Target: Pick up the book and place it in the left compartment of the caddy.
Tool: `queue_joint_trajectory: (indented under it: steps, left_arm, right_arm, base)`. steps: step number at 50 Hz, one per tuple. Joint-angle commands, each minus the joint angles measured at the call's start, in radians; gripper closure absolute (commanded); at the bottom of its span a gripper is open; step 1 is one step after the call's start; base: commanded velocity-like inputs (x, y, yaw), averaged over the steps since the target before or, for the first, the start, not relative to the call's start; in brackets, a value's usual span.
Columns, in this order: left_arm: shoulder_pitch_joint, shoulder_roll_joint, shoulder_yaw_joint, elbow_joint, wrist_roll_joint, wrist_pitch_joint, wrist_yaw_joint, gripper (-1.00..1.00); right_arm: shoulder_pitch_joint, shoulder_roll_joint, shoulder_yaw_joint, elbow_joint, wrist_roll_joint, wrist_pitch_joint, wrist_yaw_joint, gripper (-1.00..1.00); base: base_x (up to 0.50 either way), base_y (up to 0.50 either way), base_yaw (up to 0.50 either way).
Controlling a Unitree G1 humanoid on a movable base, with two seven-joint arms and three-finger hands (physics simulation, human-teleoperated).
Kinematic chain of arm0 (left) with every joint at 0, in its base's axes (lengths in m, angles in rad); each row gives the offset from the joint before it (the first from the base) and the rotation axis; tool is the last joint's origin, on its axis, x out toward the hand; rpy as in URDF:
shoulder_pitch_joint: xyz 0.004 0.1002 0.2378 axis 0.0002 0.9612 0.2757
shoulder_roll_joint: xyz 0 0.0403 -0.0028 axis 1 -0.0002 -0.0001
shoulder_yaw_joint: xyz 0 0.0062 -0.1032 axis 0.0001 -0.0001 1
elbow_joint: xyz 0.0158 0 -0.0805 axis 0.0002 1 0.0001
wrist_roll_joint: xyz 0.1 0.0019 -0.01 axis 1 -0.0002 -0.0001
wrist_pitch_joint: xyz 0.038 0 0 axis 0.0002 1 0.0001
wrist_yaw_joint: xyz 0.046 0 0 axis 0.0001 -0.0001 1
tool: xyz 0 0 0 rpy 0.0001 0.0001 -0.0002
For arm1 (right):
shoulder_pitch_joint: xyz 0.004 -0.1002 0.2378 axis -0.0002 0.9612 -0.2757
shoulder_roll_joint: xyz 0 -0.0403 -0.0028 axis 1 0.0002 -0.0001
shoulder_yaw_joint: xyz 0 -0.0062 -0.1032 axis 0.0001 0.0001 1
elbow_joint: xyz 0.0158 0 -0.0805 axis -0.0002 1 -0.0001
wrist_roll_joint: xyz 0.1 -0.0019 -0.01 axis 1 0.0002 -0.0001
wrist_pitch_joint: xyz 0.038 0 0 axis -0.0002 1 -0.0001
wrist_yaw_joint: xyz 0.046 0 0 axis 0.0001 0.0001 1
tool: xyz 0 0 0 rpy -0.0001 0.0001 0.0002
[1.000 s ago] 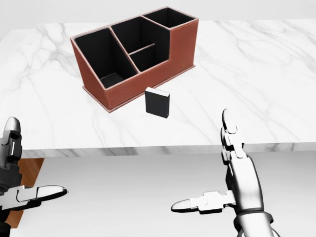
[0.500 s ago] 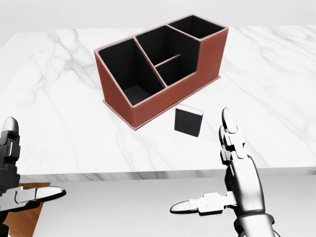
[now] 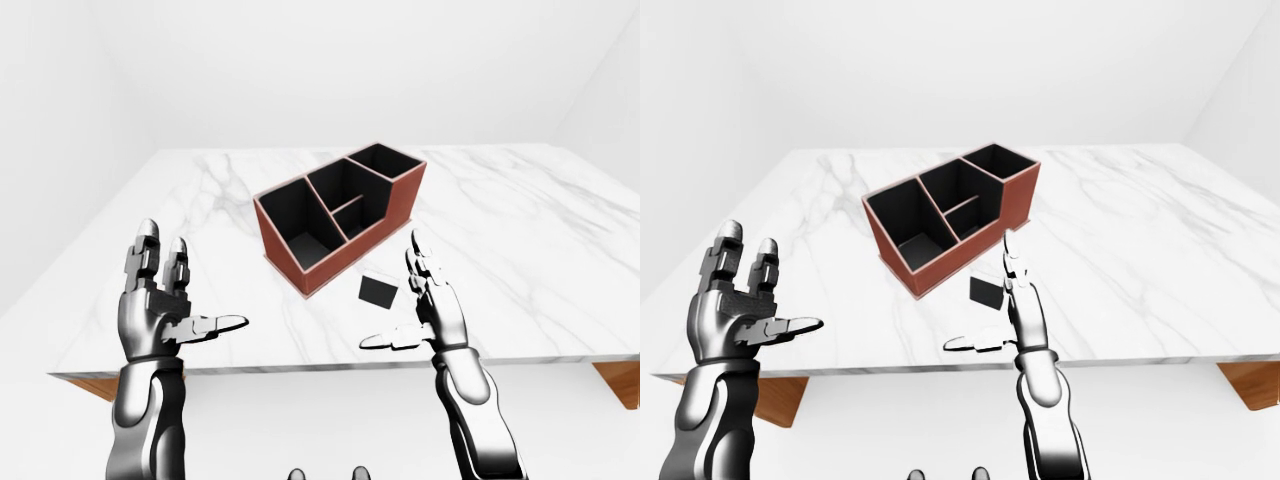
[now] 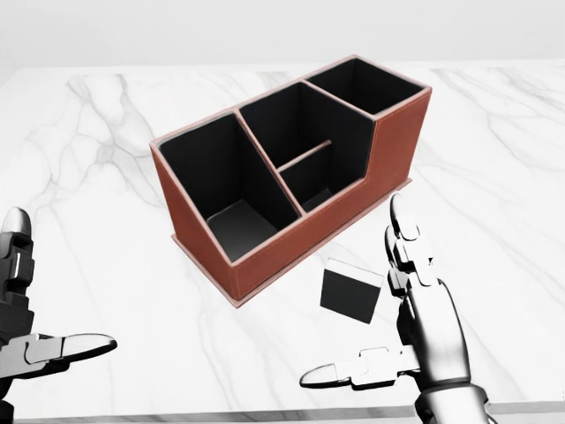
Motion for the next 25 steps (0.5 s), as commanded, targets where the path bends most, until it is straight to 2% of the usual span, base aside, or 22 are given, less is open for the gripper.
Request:
queue_joint_trajectory:
  steps: [1, 25]
  left_arm:
    - [0.001, 0.0, 0.001, 0.0, -0.001, 0.0, -0.001, -1.0]
    - [0.001, -0.003, -0.004, -0.001, 0.007, 0.0, 0.002, -1.0]
  right_arm:
    - [0.001, -0.002, 0.003, -0.003, -0.006, 0.0, 0.001, -1.0]
    - [0.002, -0.002, 0.001, -0.011, -0.018, 0.0, 0.0, -1.0]
  base:
    - [0.5, 0.05, 0.0]
    - [0.5, 0.08, 0.0]
